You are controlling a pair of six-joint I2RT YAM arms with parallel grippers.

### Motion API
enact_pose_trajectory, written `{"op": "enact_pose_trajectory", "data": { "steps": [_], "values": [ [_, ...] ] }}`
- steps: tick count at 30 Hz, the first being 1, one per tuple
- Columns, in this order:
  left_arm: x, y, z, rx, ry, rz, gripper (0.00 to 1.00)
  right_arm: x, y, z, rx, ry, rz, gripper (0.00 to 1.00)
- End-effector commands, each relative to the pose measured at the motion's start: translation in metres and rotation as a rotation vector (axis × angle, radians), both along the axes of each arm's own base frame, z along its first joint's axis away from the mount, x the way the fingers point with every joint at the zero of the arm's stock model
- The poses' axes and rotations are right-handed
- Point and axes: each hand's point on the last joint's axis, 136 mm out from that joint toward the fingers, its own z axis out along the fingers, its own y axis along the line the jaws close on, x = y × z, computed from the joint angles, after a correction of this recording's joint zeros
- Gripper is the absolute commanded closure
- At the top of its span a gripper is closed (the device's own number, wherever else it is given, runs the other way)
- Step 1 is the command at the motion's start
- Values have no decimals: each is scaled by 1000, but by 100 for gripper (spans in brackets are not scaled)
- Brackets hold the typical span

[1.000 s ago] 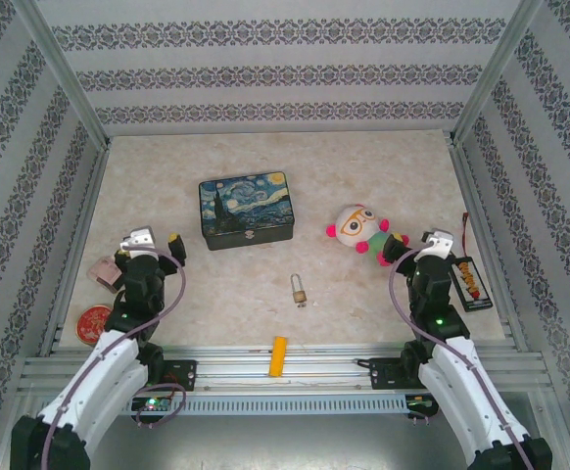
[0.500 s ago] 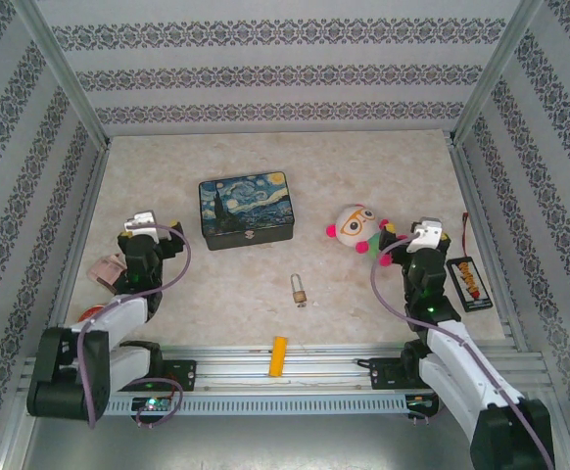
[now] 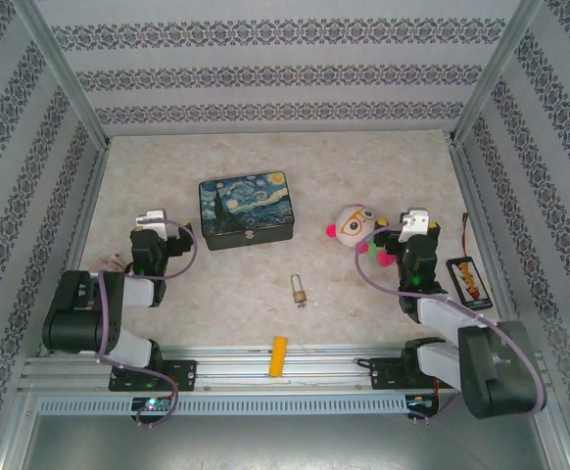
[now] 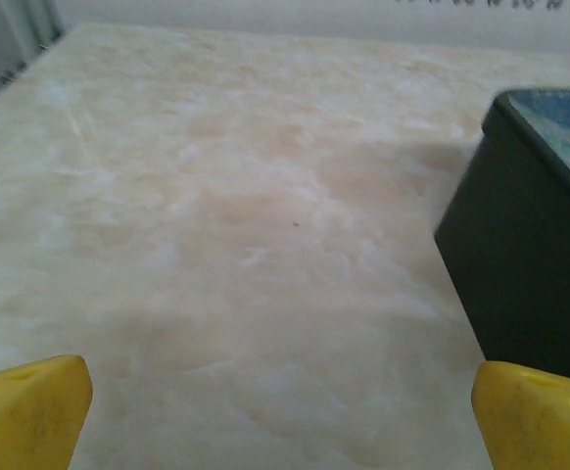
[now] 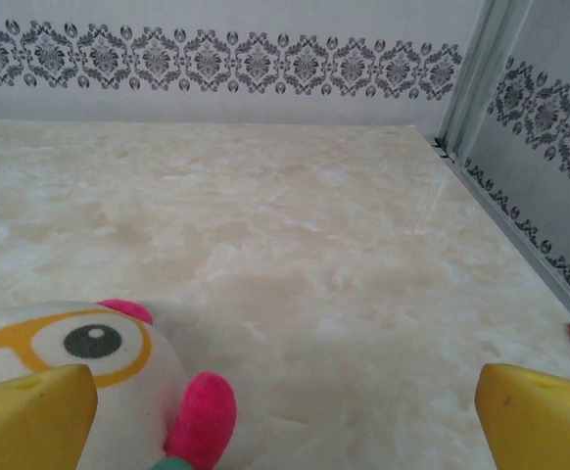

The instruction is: Unlock the padlock with the key

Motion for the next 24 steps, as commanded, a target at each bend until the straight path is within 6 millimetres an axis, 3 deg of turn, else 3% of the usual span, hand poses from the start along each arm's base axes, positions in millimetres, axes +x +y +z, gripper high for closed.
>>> {"op": "enact_pose_trajectory", "data": {
  "steps": [1,7,11,13,17,24],
  "values": [
    [20,-13,13,8,-66,-106,1,17,3,31,16,-124,26,2],
    [26,-24,8,7,-38,-174,1,15,-11,32,61,-131,-18,2],
    [26,-24,8,8,-30,-175,1,6,-26,11,82,-68,-98,2],
    [27,-23,8,10,-38,-174,1,2,-22,0,99,-55,-77,2],
    [26,-23,8,10,-35,-174,1,2,-15,4,102,-85,-31,2],
    [26,-23,8,11,-37,-174,1,21,-3,-9,70,-68,47,2]
  ]
}}
